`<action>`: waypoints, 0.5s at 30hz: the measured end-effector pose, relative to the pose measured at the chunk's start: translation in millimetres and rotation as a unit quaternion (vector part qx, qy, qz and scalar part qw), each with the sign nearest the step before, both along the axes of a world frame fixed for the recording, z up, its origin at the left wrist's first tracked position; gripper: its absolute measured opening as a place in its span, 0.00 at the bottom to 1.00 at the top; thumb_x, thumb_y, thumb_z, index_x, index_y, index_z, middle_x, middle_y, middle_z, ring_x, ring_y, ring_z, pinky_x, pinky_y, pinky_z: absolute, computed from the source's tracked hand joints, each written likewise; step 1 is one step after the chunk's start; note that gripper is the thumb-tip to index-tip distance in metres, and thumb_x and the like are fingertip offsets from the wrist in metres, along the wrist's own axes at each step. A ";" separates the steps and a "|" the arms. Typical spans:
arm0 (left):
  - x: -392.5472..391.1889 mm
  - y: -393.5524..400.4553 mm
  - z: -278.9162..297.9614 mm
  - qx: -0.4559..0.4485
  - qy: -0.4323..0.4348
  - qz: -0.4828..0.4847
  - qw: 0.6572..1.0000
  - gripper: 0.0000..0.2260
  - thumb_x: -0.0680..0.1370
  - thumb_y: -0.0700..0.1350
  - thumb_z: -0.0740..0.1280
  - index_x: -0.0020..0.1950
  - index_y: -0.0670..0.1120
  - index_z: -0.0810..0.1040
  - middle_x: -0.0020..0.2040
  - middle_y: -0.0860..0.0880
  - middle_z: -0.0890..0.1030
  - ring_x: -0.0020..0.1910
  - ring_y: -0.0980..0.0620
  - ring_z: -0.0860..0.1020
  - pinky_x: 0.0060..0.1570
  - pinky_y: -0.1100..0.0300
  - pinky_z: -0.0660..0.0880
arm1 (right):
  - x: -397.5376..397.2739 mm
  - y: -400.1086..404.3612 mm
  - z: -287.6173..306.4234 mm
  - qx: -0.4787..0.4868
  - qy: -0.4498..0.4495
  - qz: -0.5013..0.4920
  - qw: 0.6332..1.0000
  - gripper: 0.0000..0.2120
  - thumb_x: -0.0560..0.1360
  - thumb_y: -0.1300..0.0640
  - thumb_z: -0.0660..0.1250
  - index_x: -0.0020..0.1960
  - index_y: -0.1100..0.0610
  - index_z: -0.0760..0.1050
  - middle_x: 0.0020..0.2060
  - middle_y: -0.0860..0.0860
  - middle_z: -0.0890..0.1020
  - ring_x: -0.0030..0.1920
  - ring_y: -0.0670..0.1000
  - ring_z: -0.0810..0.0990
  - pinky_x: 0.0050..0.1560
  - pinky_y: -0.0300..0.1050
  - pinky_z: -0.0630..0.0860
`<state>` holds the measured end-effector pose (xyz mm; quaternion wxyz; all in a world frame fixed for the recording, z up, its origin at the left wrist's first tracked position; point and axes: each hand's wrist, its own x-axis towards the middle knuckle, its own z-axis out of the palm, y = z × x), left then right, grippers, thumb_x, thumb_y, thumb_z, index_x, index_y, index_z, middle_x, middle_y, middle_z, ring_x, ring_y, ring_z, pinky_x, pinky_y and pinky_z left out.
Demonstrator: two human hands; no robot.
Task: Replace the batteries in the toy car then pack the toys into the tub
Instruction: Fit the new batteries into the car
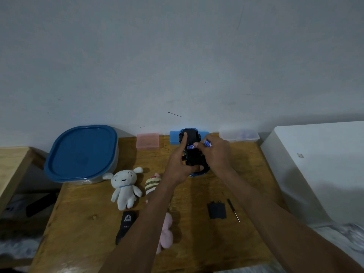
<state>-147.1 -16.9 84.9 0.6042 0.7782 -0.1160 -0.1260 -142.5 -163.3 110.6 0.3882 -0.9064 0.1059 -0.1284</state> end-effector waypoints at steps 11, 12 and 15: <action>2.4 -1.8 8.2 -0.034 0.022 0.009 0.999 0.50 0.71 0.35 0.78 0.82 0.56 0.50 0.67 0.55 0.70 0.65 0.50 0.74 0.53 0.64 0.79 | 3.3 -2.8 7.4 -0.010 -0.022 0.026 0.999 0.15 0.75 0.48 0.74 0.38 0.59 0.79 0.32 0.53 0.81 0.32 0.52 0.80 0.32 0.49 0.78; 2.7 -1.0 8.6 -0.033 0.021 0.006 0.999 0.50 0.71 0.35 0.78 0.82 0.56 0.50 0.67 0.55 0.70 0.65 0.50 0.74 0.55 0.61 0.79 | 3.7 -3.9 8.9 -0.012 -0.021 0.033 0.999 0.15 0.75 0.48 0.74 0.38 0.59 0.79 0.31 0.51 0.80 0.31 0.50 0.79 0.32 0.48 0.77; 3.1 2.8 8.7 -0.010 0.015 -0.022 1.000 0.51 0.71 0.36 0.78 0.82 0.58 0.50 0.66 0.56 0.71 0.65 0.48 0.75 0.61 0.55 0.78 | 7.3 -11.3 15.1 -0.023 0.027 0.062 0.997 0.17 0.74 0.48 0.75 0.34 0.56 0.74 0.30 0.50 0.77 0.30 0.48 0.74 0.30 0.43 0.71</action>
